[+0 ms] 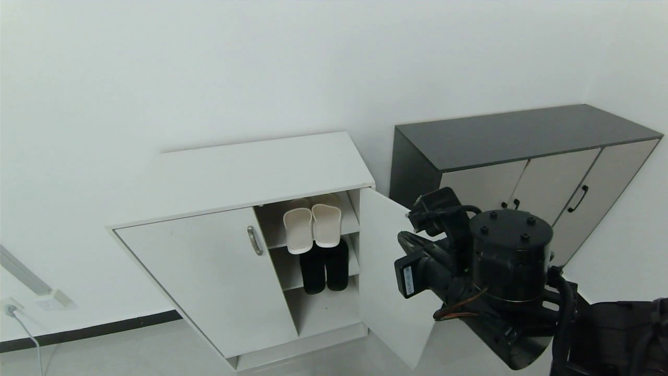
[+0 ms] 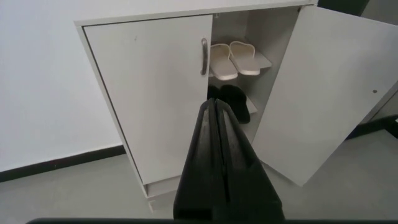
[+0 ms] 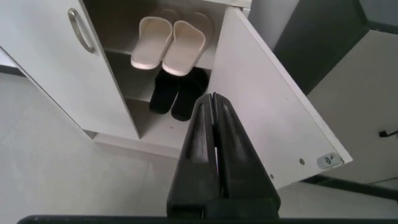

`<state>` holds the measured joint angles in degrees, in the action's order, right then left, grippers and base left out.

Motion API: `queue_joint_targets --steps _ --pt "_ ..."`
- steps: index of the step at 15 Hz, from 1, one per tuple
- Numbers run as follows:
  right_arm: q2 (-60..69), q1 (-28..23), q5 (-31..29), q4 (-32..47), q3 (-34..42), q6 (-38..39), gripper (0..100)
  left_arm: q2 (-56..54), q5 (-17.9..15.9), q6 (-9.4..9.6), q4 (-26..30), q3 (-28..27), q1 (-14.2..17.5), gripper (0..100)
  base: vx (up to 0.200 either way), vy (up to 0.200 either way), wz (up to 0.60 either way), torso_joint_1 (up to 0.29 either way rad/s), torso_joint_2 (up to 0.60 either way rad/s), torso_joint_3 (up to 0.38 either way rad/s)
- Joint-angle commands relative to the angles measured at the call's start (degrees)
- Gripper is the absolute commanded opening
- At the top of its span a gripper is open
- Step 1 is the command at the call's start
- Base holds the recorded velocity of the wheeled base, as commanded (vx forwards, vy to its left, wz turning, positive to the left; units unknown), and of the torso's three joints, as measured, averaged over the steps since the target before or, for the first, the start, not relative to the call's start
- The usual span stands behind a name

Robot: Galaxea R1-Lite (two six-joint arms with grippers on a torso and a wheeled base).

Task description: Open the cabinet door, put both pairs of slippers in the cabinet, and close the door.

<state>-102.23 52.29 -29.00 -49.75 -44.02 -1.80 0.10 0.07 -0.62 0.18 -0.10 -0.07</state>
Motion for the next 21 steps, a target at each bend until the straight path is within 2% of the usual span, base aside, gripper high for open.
queue_joint_targets --steps 1,4,8,10,12,15,17,21 --pt "-0.07 -0.17 0.0 -0.17 -0.01 -0.04 0 -0.01 0.01 0.01 -0.01 0.01 -0.01 0 -0.2 0.0 0.0 0.027 -0.04 -0.041" --pt "-0.25 -0.17 0.0 -0.35 -0.01 -0.22 0 -0.01 0.01 0.01 -0.01 0.01 -0.01 0 -0.2 0.0 0.0 0.02 -0.01 -0.012" --pt "-0.25 -2.19 0.0 -0.44 -0.36 -1.89 0 -0.01 0.01 0.01 -0.01 0.01 -0.01 0 0.0 0.0 0.0 0.0 0.0 0.0" --pt "-0.51 -7.37 0.26 3.08 -6.69 -2.15 0 -0.01 0.01 0.01 -0.01 0.01 -0.01 0 0.0 0.0 0.0 0.0 0.0 0.0" --pt "-0.69 -12.12 0.61 12.92 -13.64 -0.22 0 -0.01 0.01 0.01 -0.01 0.01 -0.01 0 0.0 0.0 0.0 0.0 0.0 0.0" --pt "-3.15 -17.04 5.62 27.16 -24.89 6.64 0 0.08 0.1 -0.08 -0.01 0.01 -0.01 0 0.0 0.0 0.0 0.0 0.0 0.0" --pt "-6.58 -19.77 6.85 31.47 -30.69 9.54 0 -0.01 0.1 -0.08 -0.01 0.01 -0.01 0 0.0 0.0 0.0 0.0 0.0 0.0" --pt "-13.79 -24.51 8.96 31.47 -35.52 9.71 0 -0.01 0.1 -0.08 -0.01 0.01 -0.01 0 0.0 0.0 0.0 0.0 0.0 0.0"
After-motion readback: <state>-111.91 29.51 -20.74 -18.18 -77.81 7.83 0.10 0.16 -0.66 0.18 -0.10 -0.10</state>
